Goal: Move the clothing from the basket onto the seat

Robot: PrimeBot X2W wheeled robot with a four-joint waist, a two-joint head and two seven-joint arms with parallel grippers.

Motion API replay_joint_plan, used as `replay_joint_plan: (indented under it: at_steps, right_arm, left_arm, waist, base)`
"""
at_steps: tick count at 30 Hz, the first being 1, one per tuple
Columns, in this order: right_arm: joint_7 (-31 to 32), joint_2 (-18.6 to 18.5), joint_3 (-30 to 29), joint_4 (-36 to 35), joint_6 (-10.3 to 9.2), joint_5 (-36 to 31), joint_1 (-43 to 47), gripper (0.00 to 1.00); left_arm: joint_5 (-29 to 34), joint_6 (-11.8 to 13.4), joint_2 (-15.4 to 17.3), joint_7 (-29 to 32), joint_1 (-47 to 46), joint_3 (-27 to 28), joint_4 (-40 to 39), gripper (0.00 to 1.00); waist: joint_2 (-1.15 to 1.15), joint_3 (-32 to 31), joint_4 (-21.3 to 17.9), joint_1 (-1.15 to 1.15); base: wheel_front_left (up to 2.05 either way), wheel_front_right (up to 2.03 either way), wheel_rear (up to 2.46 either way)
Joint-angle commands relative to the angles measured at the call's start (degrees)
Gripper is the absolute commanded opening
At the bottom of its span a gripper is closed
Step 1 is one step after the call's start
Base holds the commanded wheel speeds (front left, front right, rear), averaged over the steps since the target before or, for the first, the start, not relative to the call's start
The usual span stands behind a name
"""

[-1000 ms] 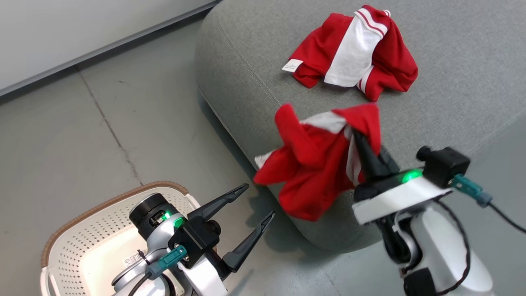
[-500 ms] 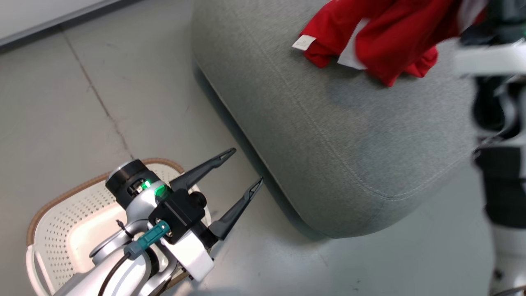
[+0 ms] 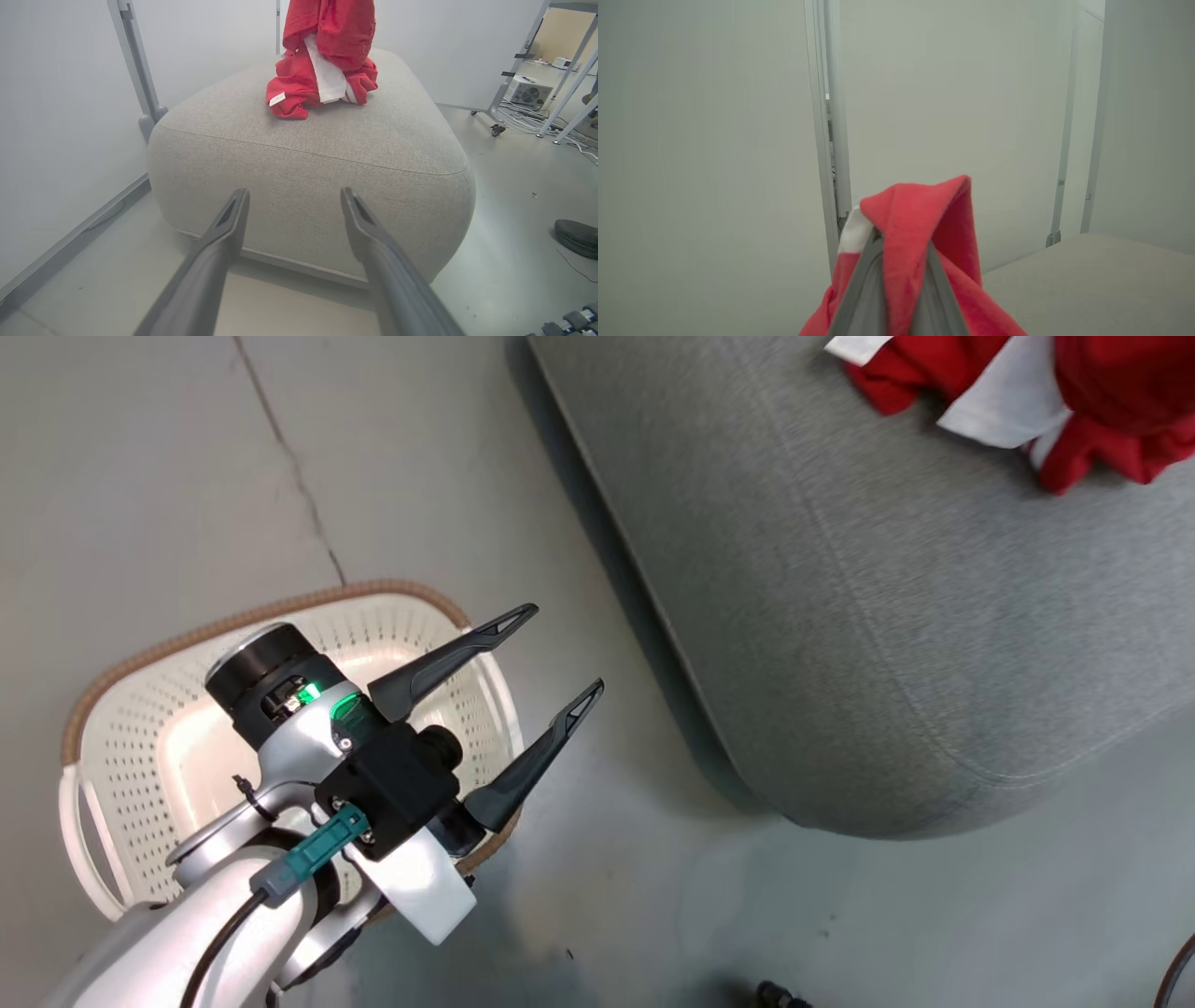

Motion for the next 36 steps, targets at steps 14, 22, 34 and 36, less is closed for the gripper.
replay_joint_plan:
  at_steps: [14,22,34,36]
  right_arm:
    - [-0.1,3.8,-1.86,11.76,0.04,1.8,1.9,0.0]
    - [-0.1,3.81,-3.59,9.38,0.03,-1.28,4.14,1.0]
    - [-0.1,3.33,-3.55,-0.5,0.03,-4.87,15.05,1.0]
    - [-0.1,3.87,-3.27,-3.1,0.03,-5.66,17.9,1.0]
  left_arm:
    - [1.08,-0.94,2.52,1.44,-4.24,-1.31,-2.16,1.0]
    - [0.25,-0.53,1.22,-0.43,-3.51,-1.83,-0.28,1.0]
    - [-2.7,1.98,-3.22,-6.67,-0.21,-1.68,5.42,1.0]
    - [-3.54,2.86,-4.01,-7.93,0.89,-1.2,6.54,1.0]
  waist:
    - [0.0,9.54,2.38,0.0]
    - [0.0,7.17,3.38,0.0]
    - [0.0,-2.72,5.66,0.0]
    - [0.0,-4.52,6.43,0.0]
  base:
    - [0.0,0.0,0.0]
    - [0.0,0.0,0.0]
    - [0.0,0.0,0.0]
    - [0.0,0.0,0.0]
